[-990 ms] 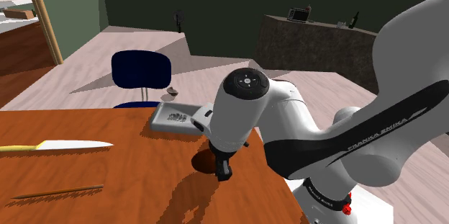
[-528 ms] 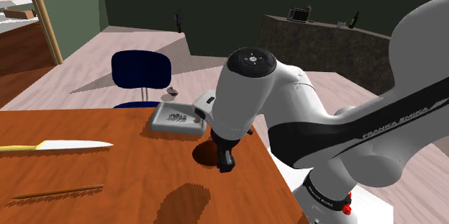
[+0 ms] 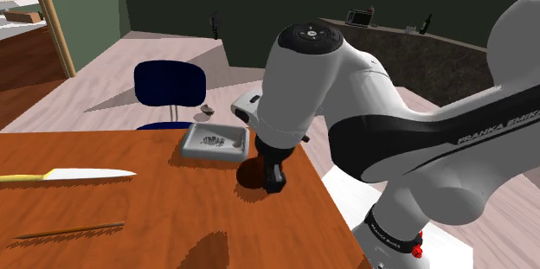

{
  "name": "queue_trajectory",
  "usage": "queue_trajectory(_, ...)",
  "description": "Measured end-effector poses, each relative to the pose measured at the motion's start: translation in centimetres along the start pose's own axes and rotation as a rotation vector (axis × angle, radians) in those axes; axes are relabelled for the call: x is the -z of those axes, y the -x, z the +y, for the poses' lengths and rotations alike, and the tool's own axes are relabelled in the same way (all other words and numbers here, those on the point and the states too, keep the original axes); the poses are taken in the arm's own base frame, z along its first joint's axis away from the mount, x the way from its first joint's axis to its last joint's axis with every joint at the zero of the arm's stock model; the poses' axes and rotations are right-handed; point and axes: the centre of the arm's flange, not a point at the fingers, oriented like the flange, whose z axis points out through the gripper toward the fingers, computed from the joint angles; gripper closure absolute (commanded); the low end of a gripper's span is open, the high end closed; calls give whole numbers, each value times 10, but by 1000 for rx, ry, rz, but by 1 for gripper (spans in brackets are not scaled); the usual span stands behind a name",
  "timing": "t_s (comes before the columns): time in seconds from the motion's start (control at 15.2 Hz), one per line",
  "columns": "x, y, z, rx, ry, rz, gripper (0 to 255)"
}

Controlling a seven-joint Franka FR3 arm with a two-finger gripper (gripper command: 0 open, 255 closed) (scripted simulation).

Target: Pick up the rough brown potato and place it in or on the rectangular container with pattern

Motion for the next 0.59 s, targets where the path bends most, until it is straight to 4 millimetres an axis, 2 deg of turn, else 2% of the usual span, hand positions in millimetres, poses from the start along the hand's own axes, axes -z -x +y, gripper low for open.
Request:
queue_trajectory(0.4, 27, 3, 9, 0, 0, 0, 255)
queue_trajectory(0.59, 22, -5, 35, 0, -1, 0, 255)
